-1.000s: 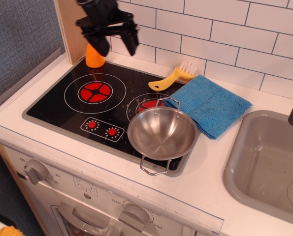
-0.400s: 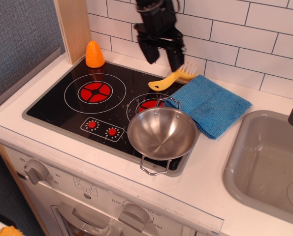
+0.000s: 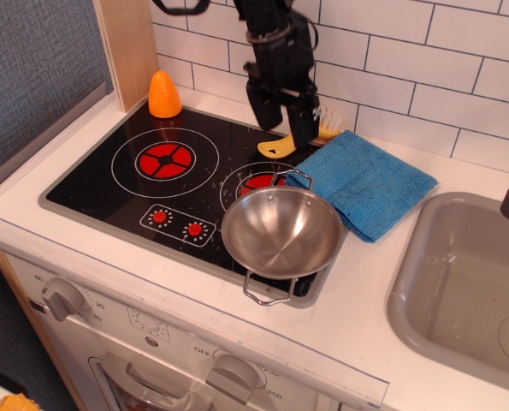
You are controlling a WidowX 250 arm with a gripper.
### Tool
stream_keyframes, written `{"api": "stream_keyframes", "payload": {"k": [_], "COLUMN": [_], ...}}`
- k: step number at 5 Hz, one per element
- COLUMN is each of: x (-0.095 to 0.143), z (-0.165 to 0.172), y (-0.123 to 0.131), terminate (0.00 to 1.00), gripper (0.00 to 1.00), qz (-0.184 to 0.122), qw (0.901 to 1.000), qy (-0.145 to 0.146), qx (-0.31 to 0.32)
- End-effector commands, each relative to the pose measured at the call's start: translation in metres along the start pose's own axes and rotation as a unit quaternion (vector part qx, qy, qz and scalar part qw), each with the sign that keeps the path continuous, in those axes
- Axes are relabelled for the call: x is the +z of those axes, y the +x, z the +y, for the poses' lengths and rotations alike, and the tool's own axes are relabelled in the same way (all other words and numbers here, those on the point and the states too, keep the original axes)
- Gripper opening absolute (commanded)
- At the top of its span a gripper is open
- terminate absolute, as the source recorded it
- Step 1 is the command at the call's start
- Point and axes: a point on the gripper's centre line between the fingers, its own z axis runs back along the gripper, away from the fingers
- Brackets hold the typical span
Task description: Moving the yellow item to the left of the bow.
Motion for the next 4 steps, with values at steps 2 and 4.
{"api": "stream_keyframes", "payload": {"k": [2, 4], "x": [-0.004, -0.005], "z": [-0.003, -0.005], "y": [0.013, 0.019], "terminate": [0.00, 0.00], "gripper": [1.00, 0.00], "qz": [0.025, 0.028], "qw": [0.9982, 0.9953], "qy": [0.034, 0.074], "qx": [-0.044, -0.055]}}
